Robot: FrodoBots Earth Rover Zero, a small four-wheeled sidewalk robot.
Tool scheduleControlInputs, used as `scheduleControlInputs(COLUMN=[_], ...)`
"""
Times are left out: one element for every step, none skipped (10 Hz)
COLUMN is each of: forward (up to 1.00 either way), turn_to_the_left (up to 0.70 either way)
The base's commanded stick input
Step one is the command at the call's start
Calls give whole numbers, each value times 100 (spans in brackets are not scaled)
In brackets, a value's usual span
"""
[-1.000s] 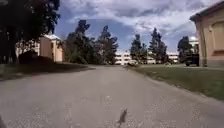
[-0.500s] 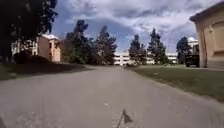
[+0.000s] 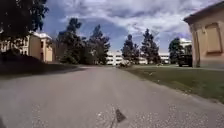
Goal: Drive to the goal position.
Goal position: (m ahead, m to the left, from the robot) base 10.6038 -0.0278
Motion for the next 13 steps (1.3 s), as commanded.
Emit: scheduleControlInputs(forward=[70, 70, 70, 70, 70, 70, 70, 70, 70, 70, 70, 70, 70], turn_to_the_left=[0, 0, 0, 0, 0, 0, 0, 0, 0, 0, 0, 0, 0])
